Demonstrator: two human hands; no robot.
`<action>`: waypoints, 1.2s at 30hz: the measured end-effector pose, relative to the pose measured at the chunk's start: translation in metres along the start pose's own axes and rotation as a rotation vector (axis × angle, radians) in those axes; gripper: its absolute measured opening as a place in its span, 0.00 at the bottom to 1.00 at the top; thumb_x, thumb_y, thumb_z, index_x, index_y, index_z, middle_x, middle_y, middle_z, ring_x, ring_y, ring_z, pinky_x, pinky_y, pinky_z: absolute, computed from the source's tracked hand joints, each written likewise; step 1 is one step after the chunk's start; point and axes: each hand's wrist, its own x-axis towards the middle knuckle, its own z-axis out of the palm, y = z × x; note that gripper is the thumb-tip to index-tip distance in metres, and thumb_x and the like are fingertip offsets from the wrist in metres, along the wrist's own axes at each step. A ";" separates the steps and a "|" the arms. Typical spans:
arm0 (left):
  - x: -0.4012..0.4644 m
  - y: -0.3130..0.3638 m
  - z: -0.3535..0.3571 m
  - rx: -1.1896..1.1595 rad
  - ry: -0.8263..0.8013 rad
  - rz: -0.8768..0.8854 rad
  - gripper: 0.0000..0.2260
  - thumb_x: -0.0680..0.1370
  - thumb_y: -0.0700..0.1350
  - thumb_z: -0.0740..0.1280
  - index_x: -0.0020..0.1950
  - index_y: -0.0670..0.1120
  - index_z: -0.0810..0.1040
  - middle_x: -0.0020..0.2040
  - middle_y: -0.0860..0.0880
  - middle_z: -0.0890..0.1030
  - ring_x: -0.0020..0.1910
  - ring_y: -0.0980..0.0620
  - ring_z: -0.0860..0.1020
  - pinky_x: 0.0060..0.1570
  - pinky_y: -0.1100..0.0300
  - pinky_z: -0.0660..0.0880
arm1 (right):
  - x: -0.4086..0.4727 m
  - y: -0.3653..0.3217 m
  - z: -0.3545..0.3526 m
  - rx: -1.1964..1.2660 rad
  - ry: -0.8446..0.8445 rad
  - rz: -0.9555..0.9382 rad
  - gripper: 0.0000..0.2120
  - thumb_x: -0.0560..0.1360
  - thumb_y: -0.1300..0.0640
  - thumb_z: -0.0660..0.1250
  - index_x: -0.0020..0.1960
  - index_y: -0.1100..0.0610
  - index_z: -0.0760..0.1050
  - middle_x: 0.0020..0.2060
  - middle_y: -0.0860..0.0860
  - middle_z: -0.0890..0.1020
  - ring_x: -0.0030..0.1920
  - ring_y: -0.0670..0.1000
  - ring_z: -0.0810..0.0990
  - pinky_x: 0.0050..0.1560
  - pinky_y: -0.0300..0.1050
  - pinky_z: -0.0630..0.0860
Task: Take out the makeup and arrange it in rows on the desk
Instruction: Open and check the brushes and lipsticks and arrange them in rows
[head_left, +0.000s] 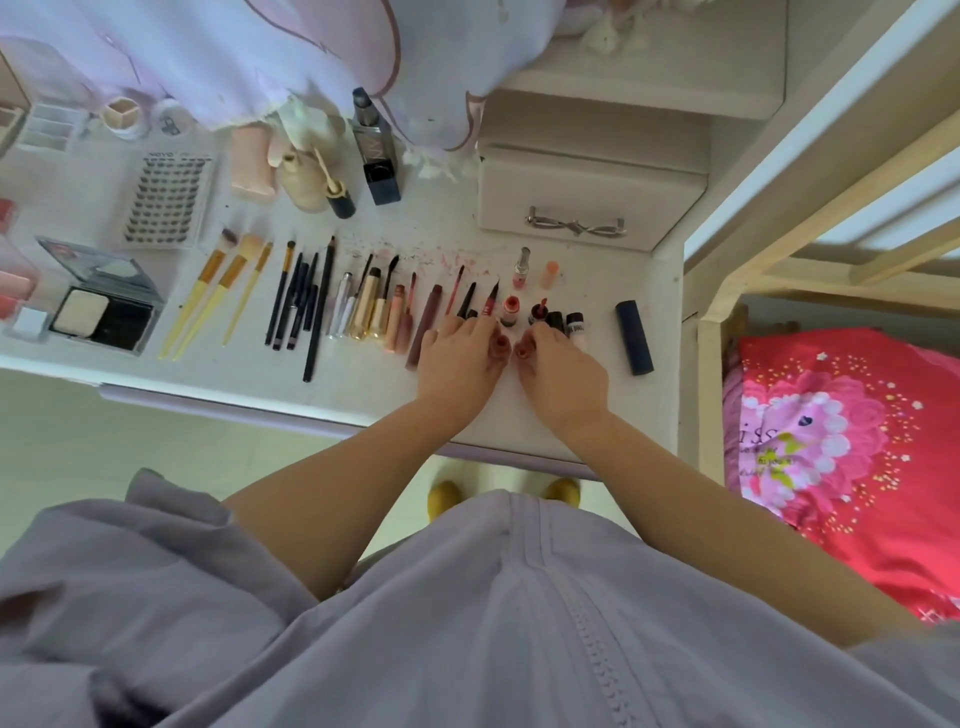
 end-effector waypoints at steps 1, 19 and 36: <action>0.000 0.000 0.001 -0.004 -0.005 0.004 0.13 0.78 0.51 0.62 0.59 0.46 0.73 0.58 0.49 0.78 0.61 0.46 0.70 0.55 0.52 0.64 | 0.000 0.000 -0.001 -0.001 -0.003 -0.006 0.13 0.80 0.52 0.57 0.62 0.55 0.68 0.56 0.51 0.77 0.51 0.55 0.78 0.42 0.49 0.74; -0.028 0.073 0.014 -0.205 -0.328 -0.120 0.13 0.82 0.50 0.54 0.56 0.42 0.70 0.33 0.50 0.72 0.35 0.49 0.72 0.35 0.57 0.68 | 0.047 0.046 -0.047 -0.156 -0.196 -0.275 0.18 0.79 0.56 0.58 0.68 0.54 0.68 0.65 0.53 0.69 0.60 0.55 0.73 0.47 0.48 0.73; -0.023 0.111 0.018 -0.105 -0.190 -0.285 0.10 0.83 0.49 0.51 0.54 0.43 0.64 0.31 0.52 0.66 0.26 0.52 0.66 0.28 0.58 0.66 | 0.030 0.072 -0.080 0.214 -0.256 -0.149 0.16 0.81 0.48 0.54 0.51 0.58 0.75 0.41 0.50 0.77 0.39 0.50 0.74 0.39 0.43 0.70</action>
